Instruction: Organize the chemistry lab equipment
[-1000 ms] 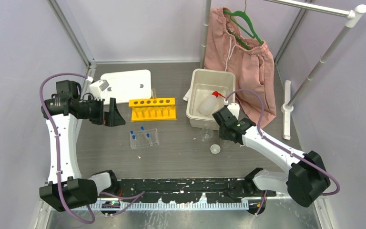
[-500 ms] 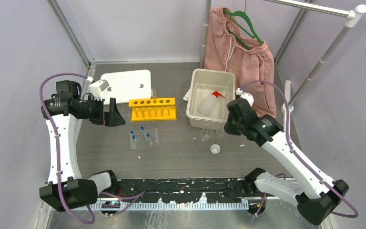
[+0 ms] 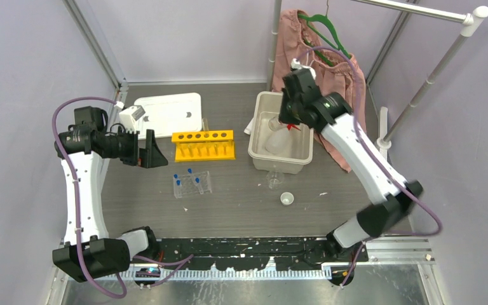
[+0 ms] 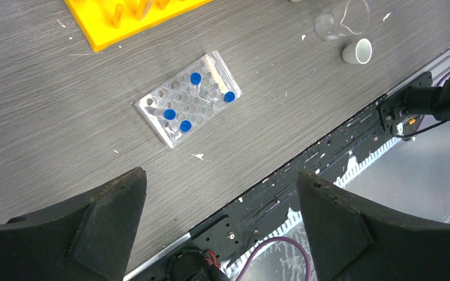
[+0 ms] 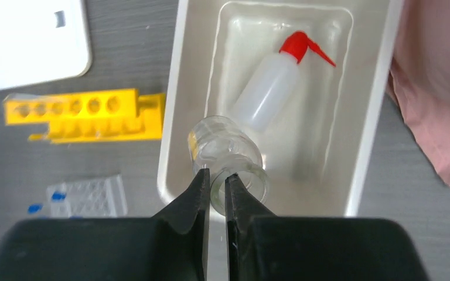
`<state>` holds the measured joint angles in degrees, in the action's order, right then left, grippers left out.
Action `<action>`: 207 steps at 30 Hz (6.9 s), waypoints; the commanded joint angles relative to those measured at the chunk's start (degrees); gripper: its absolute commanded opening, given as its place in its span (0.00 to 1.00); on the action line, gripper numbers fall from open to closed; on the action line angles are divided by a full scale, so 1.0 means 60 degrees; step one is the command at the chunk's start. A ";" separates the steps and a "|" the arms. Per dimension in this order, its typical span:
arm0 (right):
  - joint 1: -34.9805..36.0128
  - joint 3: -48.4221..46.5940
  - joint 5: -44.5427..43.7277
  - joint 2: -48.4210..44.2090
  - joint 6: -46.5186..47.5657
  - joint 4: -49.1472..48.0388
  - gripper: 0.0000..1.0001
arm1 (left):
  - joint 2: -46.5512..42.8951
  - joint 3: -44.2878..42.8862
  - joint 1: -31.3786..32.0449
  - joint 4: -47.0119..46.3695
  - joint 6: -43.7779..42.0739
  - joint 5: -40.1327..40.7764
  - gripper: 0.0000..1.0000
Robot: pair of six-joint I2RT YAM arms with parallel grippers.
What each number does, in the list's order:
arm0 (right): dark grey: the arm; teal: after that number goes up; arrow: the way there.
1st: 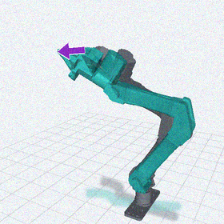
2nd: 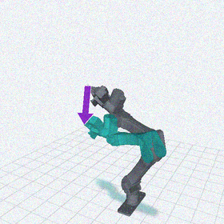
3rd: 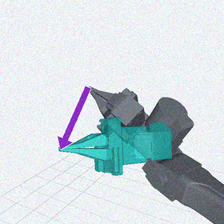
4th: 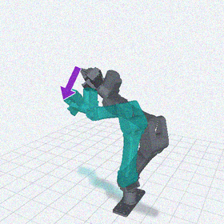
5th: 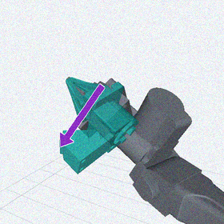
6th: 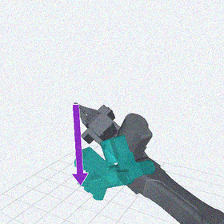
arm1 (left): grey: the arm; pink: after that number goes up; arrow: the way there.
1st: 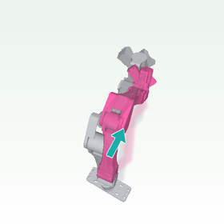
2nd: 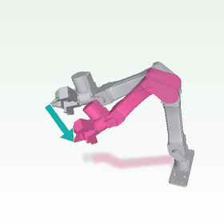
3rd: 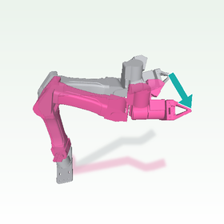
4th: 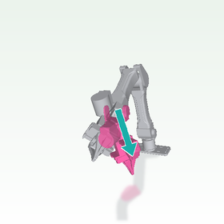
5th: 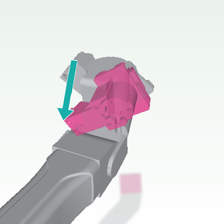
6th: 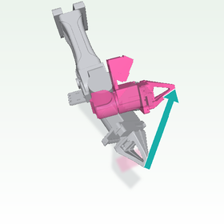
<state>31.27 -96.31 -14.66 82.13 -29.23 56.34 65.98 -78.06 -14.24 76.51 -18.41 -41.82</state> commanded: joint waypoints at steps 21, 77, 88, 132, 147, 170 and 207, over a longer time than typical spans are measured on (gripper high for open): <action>-0.1461 -0.3204 0.0507 0.7237 0.1177 -0.2394 0.01 | 0.0093 0.0031 0.0014 -0.0417 -0.0223 -0.0118 0.99; 0.3351 0.6351 -0.1735 0.0072 -0.0300 -0.3742 0.40 | -0.0200 0.0138 0.0015 -0.0235 -0.0175 -0.0290 0.98; 0.3343 0.7013 -0.1596 0.0538 -0.0489 -0.4179 0.23 | -0.0200 0.0191 0.0015 -0.0204 -0.0263 -0.0200 0.99; -0.0154 0.2514 -0.0329 0.2210 0.1241 -0.1288 0.01 | -0.0273 0.0199 0.0014 -0.0201 -0.0399 -0.0075 0.99; -0.0477 0.2835 -0.0617 0.3604 0.1193 -0.1912 0.02 | -0.0338 0.0345 0.0013 -0.0300 -0.0471 0.0115 0.99; 0.0861 0.2623 -0.2029 -0.1161 0.0714 -0.0921 0.71 | -0.0362 0.0279 0.0013 -0.0377 -0.0304 0.0121 0.99; 0.4730 0.9202 -0.2666 -0.0408 -0.2478 -0.3876 0.15 | -0.0171 0.0046 0.0015 -0.0182 -0.0263 0.0239 0.99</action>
<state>59.31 -41.76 -28.47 79.94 -42.68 35.57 65.34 -75.72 -14.24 75.68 -19.90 -39.99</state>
